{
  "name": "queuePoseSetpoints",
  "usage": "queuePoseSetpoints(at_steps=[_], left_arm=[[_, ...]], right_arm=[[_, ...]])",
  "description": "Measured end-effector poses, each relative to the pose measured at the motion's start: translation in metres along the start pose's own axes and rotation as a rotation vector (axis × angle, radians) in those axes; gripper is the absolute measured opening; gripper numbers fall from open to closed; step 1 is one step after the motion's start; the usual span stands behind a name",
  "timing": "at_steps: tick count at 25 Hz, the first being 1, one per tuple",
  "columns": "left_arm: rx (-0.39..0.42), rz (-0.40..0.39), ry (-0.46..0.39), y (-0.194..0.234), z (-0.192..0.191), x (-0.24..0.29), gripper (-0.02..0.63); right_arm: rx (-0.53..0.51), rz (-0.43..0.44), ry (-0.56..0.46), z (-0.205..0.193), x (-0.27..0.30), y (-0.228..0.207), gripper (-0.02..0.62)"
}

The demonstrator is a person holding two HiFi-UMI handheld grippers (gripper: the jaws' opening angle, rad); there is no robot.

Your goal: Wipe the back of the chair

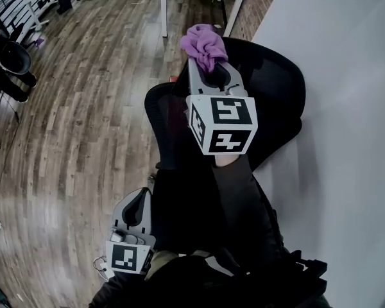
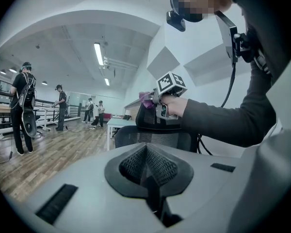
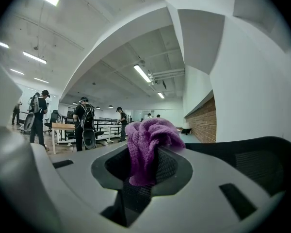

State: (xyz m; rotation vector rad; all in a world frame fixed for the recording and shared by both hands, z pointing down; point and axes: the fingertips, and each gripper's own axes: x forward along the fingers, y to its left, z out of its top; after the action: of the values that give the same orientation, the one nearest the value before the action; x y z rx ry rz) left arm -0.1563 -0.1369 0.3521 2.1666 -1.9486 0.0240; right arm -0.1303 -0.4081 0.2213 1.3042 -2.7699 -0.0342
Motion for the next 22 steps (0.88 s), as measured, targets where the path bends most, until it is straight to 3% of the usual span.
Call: queuePoseSetpoints(at_steps=[22], left_arm=[[0.023, -0.032, 0.020, -0.015, 0.004, 0.013, 0.005]], right_arm=[[0.007, -0.056, -0.001, -0.003, -0.005, -0.033, 0.094]])
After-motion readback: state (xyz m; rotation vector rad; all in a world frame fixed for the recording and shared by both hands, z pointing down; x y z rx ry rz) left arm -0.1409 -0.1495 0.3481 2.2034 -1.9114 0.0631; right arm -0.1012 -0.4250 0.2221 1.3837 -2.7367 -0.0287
